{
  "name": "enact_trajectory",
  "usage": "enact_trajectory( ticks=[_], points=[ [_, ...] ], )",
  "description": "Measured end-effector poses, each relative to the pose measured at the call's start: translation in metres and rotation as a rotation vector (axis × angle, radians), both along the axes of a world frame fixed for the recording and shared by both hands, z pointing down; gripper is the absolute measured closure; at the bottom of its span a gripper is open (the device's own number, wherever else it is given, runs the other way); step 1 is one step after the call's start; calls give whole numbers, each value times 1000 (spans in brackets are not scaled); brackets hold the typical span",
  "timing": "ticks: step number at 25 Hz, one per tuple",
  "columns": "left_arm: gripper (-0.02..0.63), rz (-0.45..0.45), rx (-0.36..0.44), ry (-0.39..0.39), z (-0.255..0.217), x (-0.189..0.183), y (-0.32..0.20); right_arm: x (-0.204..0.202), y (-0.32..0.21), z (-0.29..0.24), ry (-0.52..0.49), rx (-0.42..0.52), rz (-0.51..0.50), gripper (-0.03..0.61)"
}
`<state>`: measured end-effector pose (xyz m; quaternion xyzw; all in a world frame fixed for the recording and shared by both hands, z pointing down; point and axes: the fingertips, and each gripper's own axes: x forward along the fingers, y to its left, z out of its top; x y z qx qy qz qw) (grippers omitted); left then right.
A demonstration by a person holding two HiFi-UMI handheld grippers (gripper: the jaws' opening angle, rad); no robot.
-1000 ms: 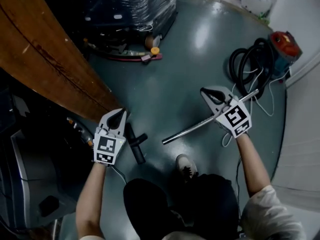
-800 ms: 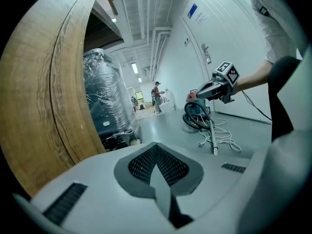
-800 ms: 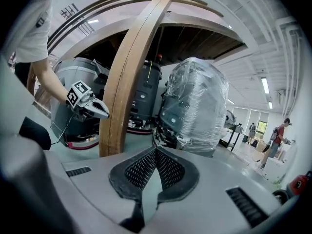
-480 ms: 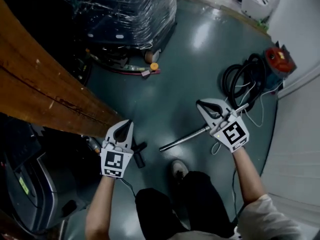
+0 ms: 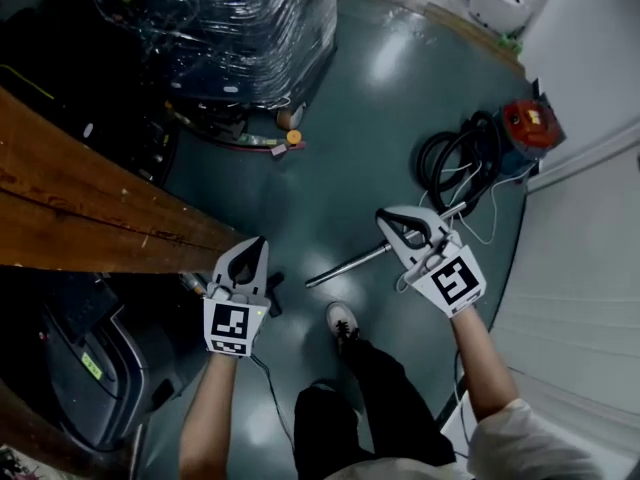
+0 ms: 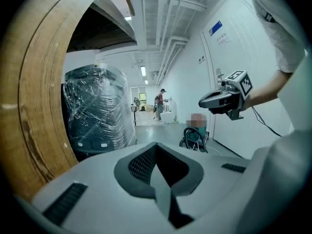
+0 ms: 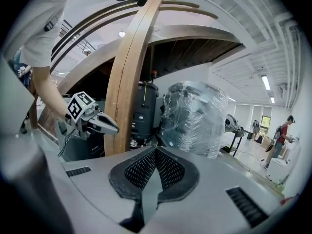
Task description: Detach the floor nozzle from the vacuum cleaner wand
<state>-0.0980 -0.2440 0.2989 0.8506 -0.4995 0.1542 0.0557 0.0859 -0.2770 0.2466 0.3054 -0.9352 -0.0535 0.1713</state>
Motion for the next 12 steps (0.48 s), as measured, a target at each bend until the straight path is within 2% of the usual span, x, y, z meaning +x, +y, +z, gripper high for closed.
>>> enact_trajectory(
  ticks=[12],
  points=[
    [612, -52, 17, 27, -171, 0, 25, 9, 28, -163, 15, 16, 43, 551]
  ],
)
